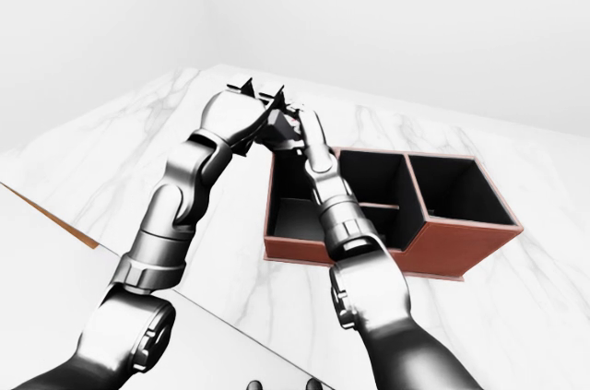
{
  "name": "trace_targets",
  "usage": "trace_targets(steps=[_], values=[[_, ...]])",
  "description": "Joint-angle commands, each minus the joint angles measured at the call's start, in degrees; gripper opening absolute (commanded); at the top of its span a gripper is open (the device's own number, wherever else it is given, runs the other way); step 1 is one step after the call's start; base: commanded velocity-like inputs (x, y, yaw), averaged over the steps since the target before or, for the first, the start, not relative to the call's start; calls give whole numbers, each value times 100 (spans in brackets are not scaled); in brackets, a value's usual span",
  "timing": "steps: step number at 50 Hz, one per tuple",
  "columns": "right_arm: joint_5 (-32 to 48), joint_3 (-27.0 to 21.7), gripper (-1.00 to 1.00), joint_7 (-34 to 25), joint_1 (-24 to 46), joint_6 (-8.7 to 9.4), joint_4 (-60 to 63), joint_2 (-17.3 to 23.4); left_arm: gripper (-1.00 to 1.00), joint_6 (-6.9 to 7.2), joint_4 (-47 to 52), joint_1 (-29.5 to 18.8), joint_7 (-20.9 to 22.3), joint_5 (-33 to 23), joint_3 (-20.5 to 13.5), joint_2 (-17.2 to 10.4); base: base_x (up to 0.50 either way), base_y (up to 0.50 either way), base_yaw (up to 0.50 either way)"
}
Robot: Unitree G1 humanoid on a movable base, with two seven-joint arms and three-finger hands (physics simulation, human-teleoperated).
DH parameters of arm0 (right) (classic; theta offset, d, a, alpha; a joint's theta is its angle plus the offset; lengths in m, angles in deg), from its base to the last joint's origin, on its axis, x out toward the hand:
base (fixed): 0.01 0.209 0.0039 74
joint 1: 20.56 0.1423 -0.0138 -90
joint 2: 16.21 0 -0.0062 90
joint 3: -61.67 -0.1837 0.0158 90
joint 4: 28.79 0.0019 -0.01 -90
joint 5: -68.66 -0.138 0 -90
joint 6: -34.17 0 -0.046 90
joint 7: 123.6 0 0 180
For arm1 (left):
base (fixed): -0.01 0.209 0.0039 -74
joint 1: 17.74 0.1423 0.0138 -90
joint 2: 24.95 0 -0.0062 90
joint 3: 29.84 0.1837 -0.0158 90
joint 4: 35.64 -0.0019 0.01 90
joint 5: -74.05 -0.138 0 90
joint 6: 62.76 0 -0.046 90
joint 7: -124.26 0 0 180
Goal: Pick up the book and place it in the right compartment of the caddy.
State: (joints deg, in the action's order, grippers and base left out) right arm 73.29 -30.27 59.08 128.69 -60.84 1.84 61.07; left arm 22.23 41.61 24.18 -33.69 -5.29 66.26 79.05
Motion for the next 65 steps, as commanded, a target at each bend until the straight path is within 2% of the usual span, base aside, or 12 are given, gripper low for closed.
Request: trace_targets(steps=[1, 28, 29, 30, 50, 65], values=[[82, -65, -100, 40, -21, 0, 79, -1, -100, 0, 213, 21, -39, 42, -38, 83, 0, 0, 0], [67, -74, -100, 95, 31, 0, 214, 19, -100, 0, 240, -203, -25, 73, -91, 49, 0, 0, 0], [66, -72, -100, 96, 24, 0, 222, 16, -80, 0, 271, -199, -23, 71, -96, 65, 0, 0, 0], [67, -69, -100, 100, 12, 0, 220, 10, 100, 0, 317, -200, 46, 116, -96, 96, 0, 0, 0], [53, -70, -100, 89, 11, 0, 215, 13, 100, 6, 429, -120, 168, 169, -57, 118, 0, 0, 0], [42, -139, -100, 81, 238, 0, -17, 176, 100, 35, 1069, 294, 631, 267, 4, 242, 0, 0, 0]])
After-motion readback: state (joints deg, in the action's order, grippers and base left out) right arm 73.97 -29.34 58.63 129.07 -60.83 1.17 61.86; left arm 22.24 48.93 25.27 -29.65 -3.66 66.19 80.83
